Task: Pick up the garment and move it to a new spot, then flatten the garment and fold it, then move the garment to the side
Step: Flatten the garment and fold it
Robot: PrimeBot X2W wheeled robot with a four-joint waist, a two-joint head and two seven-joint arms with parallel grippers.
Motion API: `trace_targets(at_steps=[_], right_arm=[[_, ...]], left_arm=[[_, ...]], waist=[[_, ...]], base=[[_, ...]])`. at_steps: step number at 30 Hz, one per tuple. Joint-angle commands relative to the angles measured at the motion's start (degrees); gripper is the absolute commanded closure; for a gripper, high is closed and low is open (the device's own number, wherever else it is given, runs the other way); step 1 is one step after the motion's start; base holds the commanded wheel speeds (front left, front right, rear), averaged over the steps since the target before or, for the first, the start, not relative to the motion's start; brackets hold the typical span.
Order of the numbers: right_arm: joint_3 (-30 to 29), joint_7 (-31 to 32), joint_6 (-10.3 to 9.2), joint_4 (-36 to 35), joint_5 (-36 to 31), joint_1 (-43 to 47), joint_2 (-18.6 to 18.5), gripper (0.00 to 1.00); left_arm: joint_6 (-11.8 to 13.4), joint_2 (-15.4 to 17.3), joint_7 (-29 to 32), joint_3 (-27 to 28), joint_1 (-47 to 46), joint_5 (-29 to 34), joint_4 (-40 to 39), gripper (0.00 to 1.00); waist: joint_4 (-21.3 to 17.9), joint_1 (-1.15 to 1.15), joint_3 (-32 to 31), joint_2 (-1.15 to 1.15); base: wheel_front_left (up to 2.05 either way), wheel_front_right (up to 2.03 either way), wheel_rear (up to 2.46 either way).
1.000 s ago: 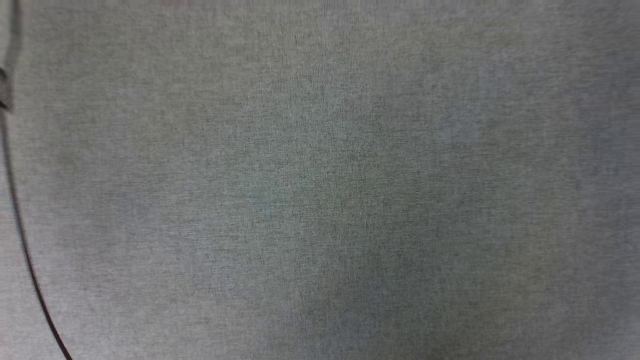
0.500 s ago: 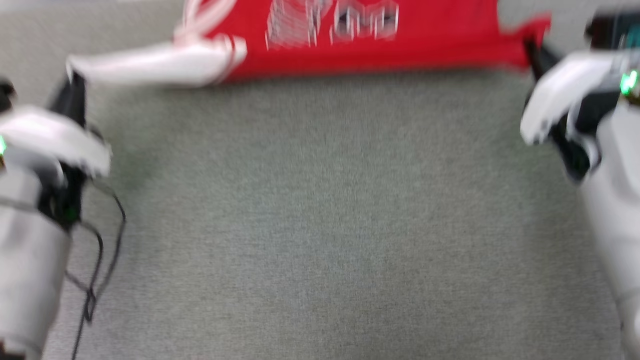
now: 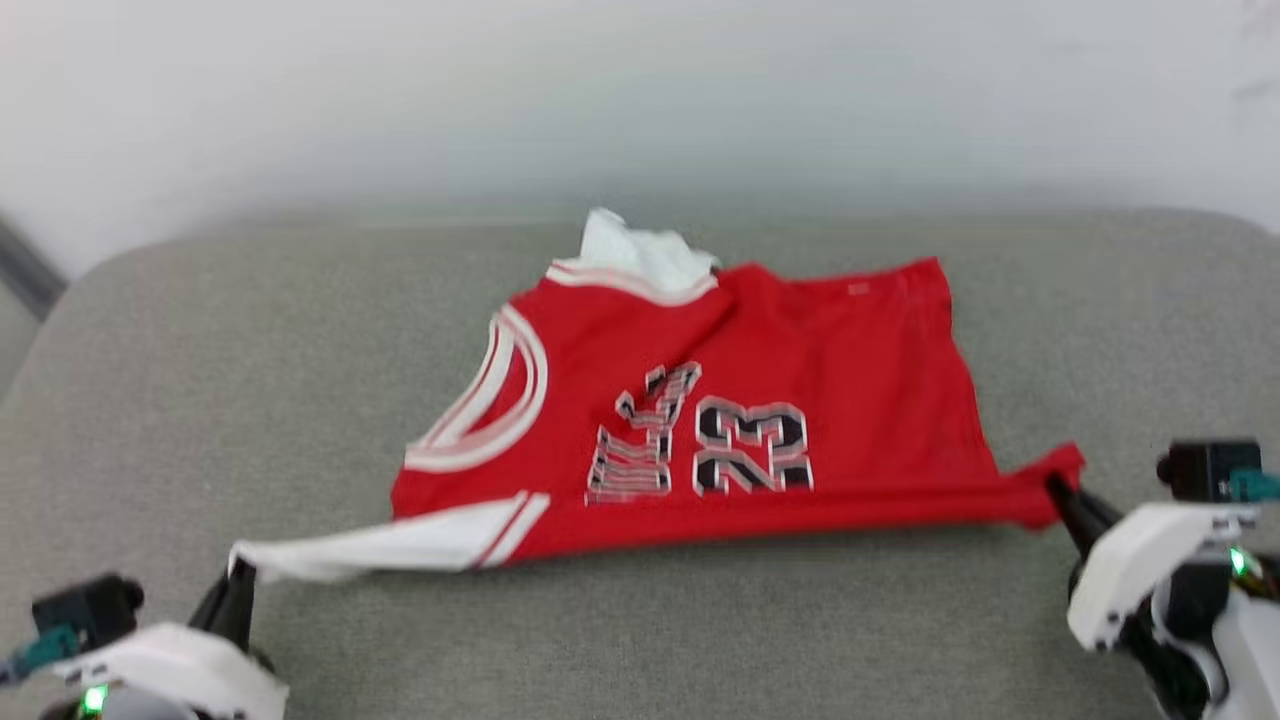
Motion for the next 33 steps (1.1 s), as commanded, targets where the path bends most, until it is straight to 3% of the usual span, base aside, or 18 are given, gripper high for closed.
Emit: trace_targets(at_steps=[1, 10, 17, 25, 31, 33], right_arm=[[-3.24, 0.66, -1.02, -1.93, -0.31, 4.10, -2.14, 1.00], [-15.62, 10.75, -1.06, -19.77, -4.46, 25.52, 4.40, 1.00], [-19.35, 18.17, -1.00, -31.96, -8.39, 32.33, 10.39, 1.00], [-16.53, 21.95, -0.62, -35.25, -11.79, 27.72, 10.87, 1.00], [-13.77, 22.36, -0.60, -33.38, -12.77, 23.17, 10.36, 1.00], [-11.87, 22.19, -0.59, -31.16, -13.29, 20.62, 9.92, 1.00]], left_arm=[[3.13, 3.45, 0.11, 2.16, 4.13, -0.95, -1.42, 1.00], [13.99, 7.08, 3.54, 6.15, 23.46, -5.11, -21.53, 1.00], [18.33, 8.62, 5.23, 7.01, 28.76, -5.26, -32.57, 1.00], [16.09, 8.05, 8.24, 2.64, 20.70, -2.86, -34.48, 1.00], [13.46, 5.81, 9.23, -0.30, 13.40, -1.35, -30.68, 1.00], [11.53, 4.01, 9.92, -2.03, 9.53, -1.16, -27.25, 1.00]], waist=[[0.69, 0.02, -3.53, 0.00], [2.13, 0.02, -5.91, 0.00], [2.15, 0.02, -5.47, 0.00], [1.63, 0.02, -2.27, 0.00], [1.53, 0.02, 1.76, 0.00], [1.42, 0.02, 3.83, 0.00]], base=[[0.00, 0.00, 0.00], [0.00, 0.00, 0.00], [0.00, 0.00, 0.00], [0.00, 0.00, 0.00], [0.00, 0.00, 0.00], [0.00, 0.00, 0.00]])
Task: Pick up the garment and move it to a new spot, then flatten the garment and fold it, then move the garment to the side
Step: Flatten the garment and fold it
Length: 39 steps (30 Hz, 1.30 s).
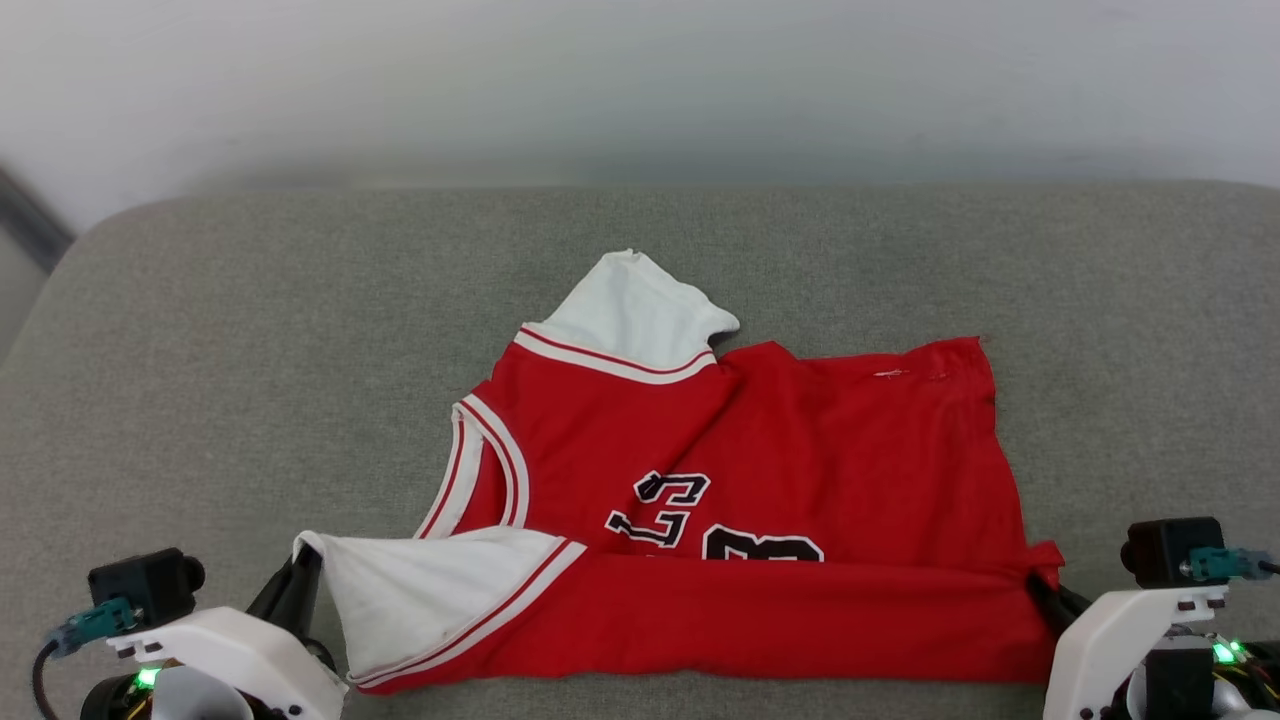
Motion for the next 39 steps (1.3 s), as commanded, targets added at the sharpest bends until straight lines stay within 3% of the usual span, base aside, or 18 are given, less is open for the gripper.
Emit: trace_targets(at_steps=[1, 10, 12, 13, 15, 19, 26, 33, 39], right_arm=[[0.43, -0.21, -0.09, 0.67, -0.40, -1.28, -0.39, 1.00], [4.73, -3.74, -0.07, 9.38, -2.26, -7.26, -1.32, 0.97], [5.23, -5.05, -0.08, 11.43, -3.22, -8.26, -1.43, 0.54], [5.51, -5.55, -0.09, 12.46, -4.03, -8.51, -1.54, 0.00], [5.96, -7.06, -0.09, 13.84, -3.88, -9.00, -0.94, 0.00], [6.75, -11.69, -0.07, 14.62, -3.22, -9.27, -0.89, 0.00], [7.20, -23.15, -0.06, 11.26, -0.42, -8.47, -0.16, 0.00], [8.13, -28.59, -0.06, 6.65, -0.81, -6.74, 0.91, 0.00], [9.74, -29.09, -0.06, 1.46, -0.94, -4.61, 1.68, 0.00]], left_arm=[[-0.55, -0.61, 0.18, -0.43, -1.40, 0.26, 1.03, 1.00], [-6.20, -5.51, 2.63, -4.41, -9.04, -0.68, 13.06, 1.00], [-7.88, -6.70, 3.79, -4.92, -10.15, -1.90, 15.35, 0.95], [-8.45, -7.03, 4.07, -5.06, -10.71, -2.16, 16.49, 0.73], [-9.50, -7.97, 4.06, -5.06, -11.52, -2.83, 18.33, 0.00], [-9.98, -7.76, 3.11, -4.78, -12.52, -2.52, 20.77, 0.00], [-7.98, -2.64, 5.44, -4.27, -11.93, -1.14, 19.00, 0.00], [-4.24, 4.65, 16.21, -4.95, -8.72, -2.76, 9.96, 0.00], [0.63, 8.65, 26.94, -5.03, -3.91, -7.94, 2.67, 0.00]], waist=[[-0.13, -0.01, 1.91, 0.00], [-0.60, -0.01, 5.50, 0.00], [-0.57, -0.01, 5.59, 0.00], [-0.55, -0.01, 5.50, 0.00], [-0.54, -0.01, 5.02, 0.00], [-0.74, -0.01, 3.14, 0.00], [-2.21, -0.01, -0.71, 0.00], [-4.28, -0.01, -3.05, 0.00], [-6.57, -0.01, -2.13, 0.00]], base=[[0.00, 0.00, 0.00], [0.00, 0.00, 0.00], [0.00, 0.00, 0.00], [0.00, 0.00, 0.00], [0.00, 0.00, 0.00], [0.00, 0.00, 0.00], [0.00, 0.00, 0.00], [0.00, 0.00, 0.00], [0.00, 0.00, 0.00]])
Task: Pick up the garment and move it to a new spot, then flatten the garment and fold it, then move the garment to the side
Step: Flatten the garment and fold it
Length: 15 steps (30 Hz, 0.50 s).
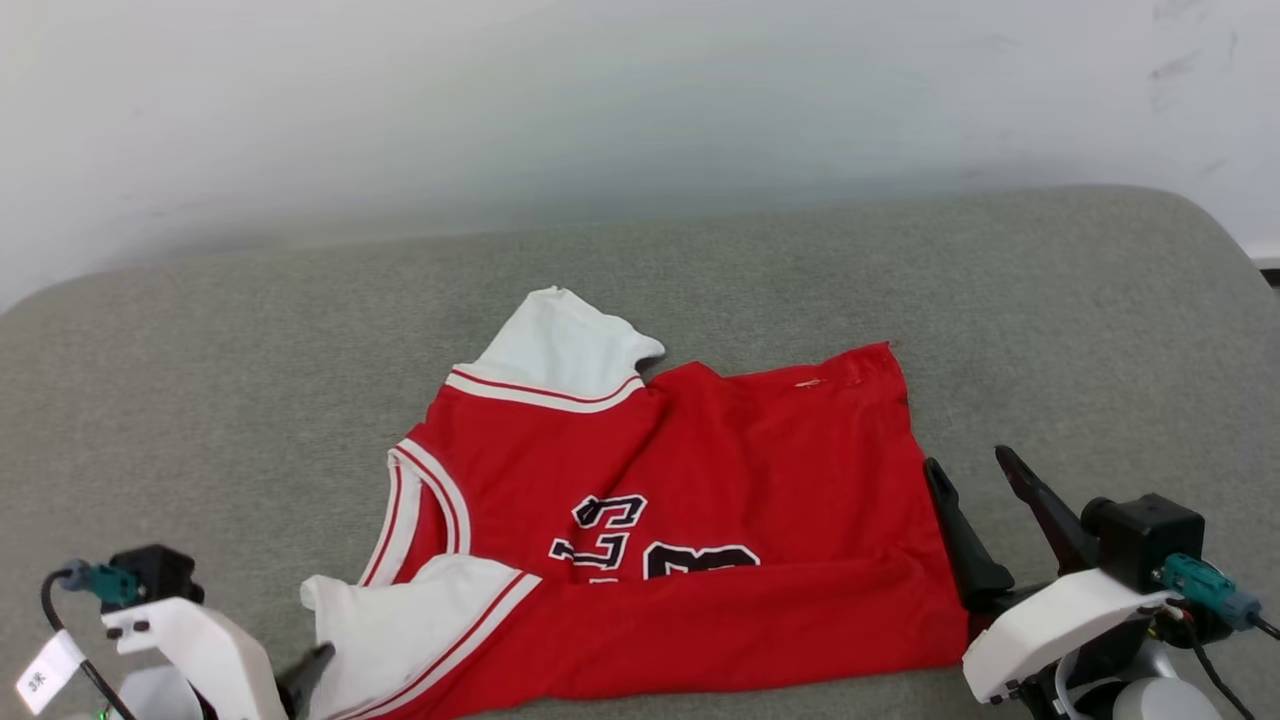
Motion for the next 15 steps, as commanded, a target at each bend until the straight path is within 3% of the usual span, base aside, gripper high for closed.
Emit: trace_targets(at_steps=[1, 5, 13, 14, 15], right_arm=[[0.09, 0.46, -0.03, -1.31, -0.23, 0.36, 0.40, 0.00], [0.13, 1.08, -0.03, -3.46, -0.47, 1.10, 1.15, 0.00], [-0.67, 2.12, -0.03, -4.05, -0.46, 0.56, 2.56, 0.00], [-0.83, 2.14, -0.03, -3.96, -0.42, 0.39, 2.59, 0.00], [-1.21, 2.32, -0.03, -3.82, -0.37, 0.27, 2.62, 0.00]], left_arm=[[0.93, 0.51, 1.51, -0.15, 1.38, -0.88, -1.03, 0.00], [2.29, 0.81, 4.35, -0.06, 3.66, -3.46, -2.15, 0.00], [0.36, -1.64, 7.62, -1.99, 2.94, -5.84, 0.87, 0.00], [-0.07, -2.17, 7.98, -2.38, 2.75, -5.95, 1.33, 0.50], [-0.47, -2.65, 8.13, -2.73, 2.47, -5.99, 1.66, 0.72]], waist=[[-1.08, 0.00, 1.03, 0.00], [-2.61, 0.00, 3.36, 0.00], [-3.87, 0.00, 7.40, 0.00], [-3.91, 0.00, 7.57, 0.00], [-3.92, 0.00, 7.69, 0.00]], base=[[0.00, 0.00, 0.00], [0.00, 0.00, 0.00], [0.00, 0.00, 0.00], [0.00, 0.00, 0.00], [0.00, 0.00, 0.00]])
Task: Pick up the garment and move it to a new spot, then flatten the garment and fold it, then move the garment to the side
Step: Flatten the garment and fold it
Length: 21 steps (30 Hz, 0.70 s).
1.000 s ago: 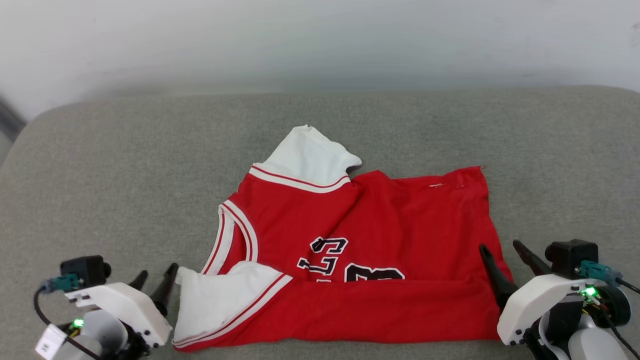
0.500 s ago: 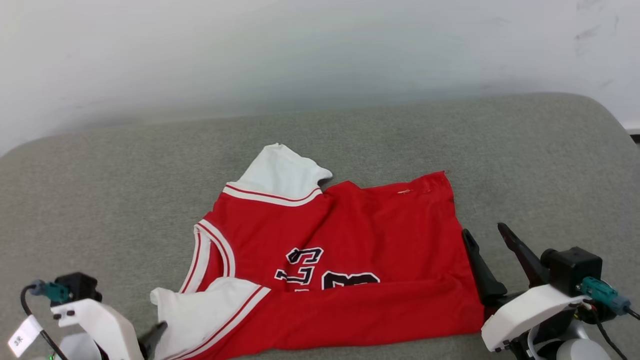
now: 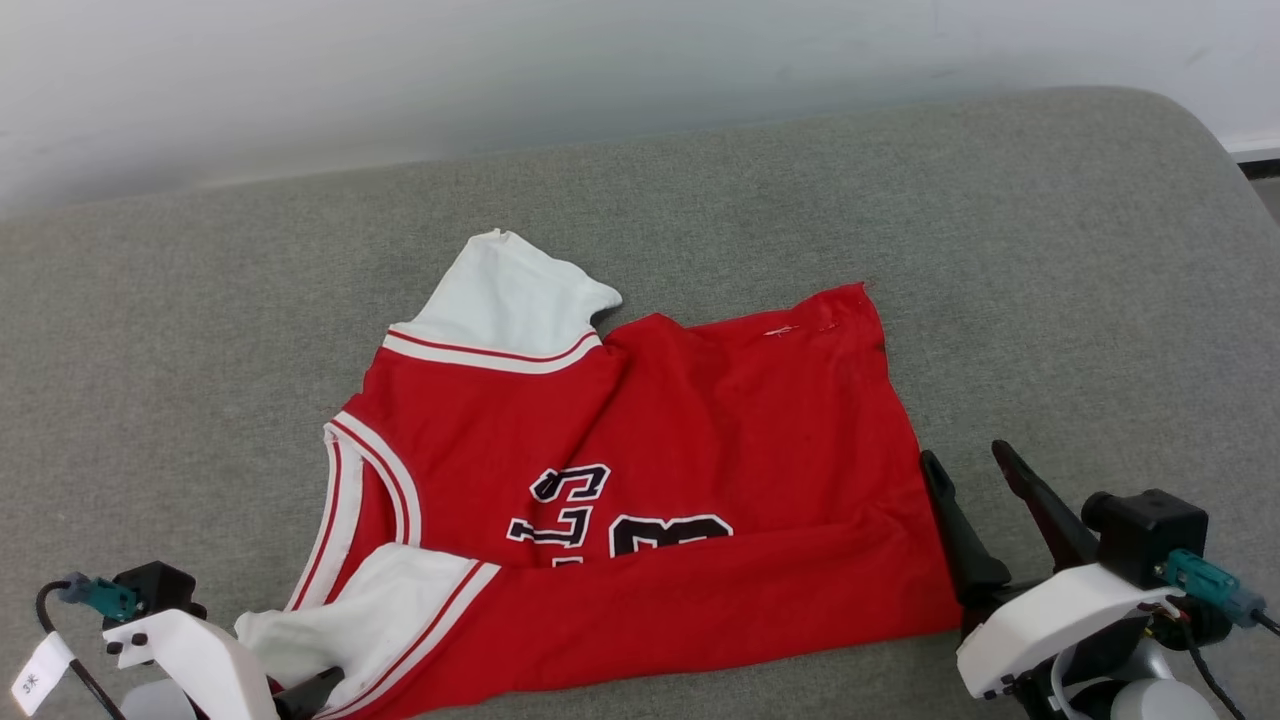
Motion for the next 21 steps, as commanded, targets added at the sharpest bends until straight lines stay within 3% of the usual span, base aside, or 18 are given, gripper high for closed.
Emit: trace_targets(at_steps=[1, 3, 7, 15, 21], right_arm=[[-0.69, 0.49, -0.04, 0.26, -0.23, -0.51, 0.19, 0.00], [-3.01, 2.68, -0.03, 0.87, 0.88, 0.26, -0.01, 0.00], [-5.63, 8.36, -0.03, 1.92, 3.23, 1.49, -1.21, 0.00], [-7.66, 30.03, -0.03, 4.08, 8.24, 3.98, -5.06, 0.00], [-4.81, 34.40, -0.03, 5.58, 9.49, 0.06, -5.81, 0.00]], left_arm=[[-0.92, -3.07, 0.27, -2.01, 0.05, -0.23, 1.53, 1.00], [-2.13, -3.90, -1.26, -2.11, -0.20, 0.39, 1.38, 1.00], [-1.22, -2.12, -4.50, -1.43, 0.37, 3.32, -0.43, 1.00], [1.61, -0.12, -9.92, -0.06, 1.55, 7.72, -7.37, 1.00], [2.89, 0.55, -11.11, 0.51, 0.67, 9.14, -11.41, 1.00]], waist=[[-0.13, 0.01, 0.35, 0.00], [0.42, 0.01, -0.49, 0.00], [1.32, 0.01, -1.89, 0.00], [3.53, 0.01, -3.24, 0.00], [4.75, 0.01, -1.11, 0.00]], base=[[0.00, 0.00, 0.00], [0.00, 0.00, 0.00], [0.00, 0.00, 0.00], [0.00, 0.00, 0.00], [0.00, 0.00, 0.00]])
